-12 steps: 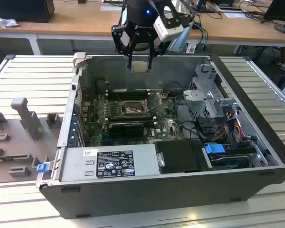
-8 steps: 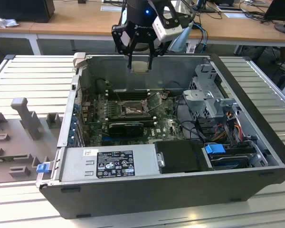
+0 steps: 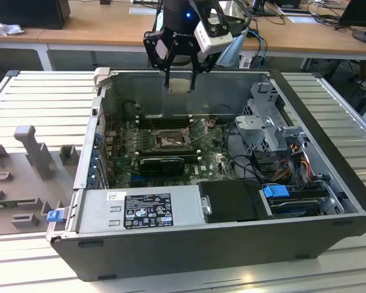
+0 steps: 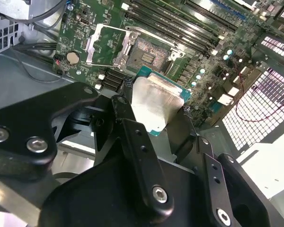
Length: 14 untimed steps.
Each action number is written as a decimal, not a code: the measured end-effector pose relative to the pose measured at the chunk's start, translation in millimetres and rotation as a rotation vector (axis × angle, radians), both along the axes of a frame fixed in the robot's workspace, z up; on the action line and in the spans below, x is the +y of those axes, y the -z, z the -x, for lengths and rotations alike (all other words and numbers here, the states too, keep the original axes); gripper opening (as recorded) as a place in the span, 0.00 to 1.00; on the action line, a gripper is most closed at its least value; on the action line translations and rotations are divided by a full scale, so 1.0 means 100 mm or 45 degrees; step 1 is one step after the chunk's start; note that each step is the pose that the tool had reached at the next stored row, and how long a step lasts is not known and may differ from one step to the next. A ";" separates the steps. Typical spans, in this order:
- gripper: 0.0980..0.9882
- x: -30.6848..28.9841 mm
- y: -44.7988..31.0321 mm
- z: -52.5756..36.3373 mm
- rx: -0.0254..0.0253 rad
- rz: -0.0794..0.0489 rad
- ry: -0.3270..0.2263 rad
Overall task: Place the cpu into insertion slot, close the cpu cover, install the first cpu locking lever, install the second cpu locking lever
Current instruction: 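Place the cpu into insertion slot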
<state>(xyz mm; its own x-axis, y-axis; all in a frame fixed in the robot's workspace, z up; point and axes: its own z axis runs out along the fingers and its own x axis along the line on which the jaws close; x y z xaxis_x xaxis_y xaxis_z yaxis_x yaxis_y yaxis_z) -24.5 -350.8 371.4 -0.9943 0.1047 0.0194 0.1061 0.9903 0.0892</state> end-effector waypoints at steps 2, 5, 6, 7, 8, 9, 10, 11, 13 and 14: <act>0.49 0.000 0.000 0.000 0.0000 0.000 0.004; 0.49 0.000 0.000 0.000 0.0000 0.000 0.039; 0.49 0.000 0.000 0.000 0.0000 0.000 0.049; 0.49 0.000 0.000 0.000 -0.0001 0.000 0.062; 0.49 0.000 0.000 0.000 0.0000 0.000 0.089; 0.49 0.000 0.001 0.000 0.0000 0.000 0.105; 0.49 0.000 0.002 0.000 0.0000 0.000 0.118; 0.49 0.000 0.003 0.000 0.0000 0.000 0.131; 0.49 0.000 0.006 0.000 0.0000 0.000 0.156; 0.49 0.000 0.008 0.000 0.0000 0.000 0.169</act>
<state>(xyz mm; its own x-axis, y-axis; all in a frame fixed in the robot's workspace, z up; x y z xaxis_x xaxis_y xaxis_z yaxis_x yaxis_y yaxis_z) -24.5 -350.8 370.6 -0.9716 0.2357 0.0193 0.2365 0.9676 0.0889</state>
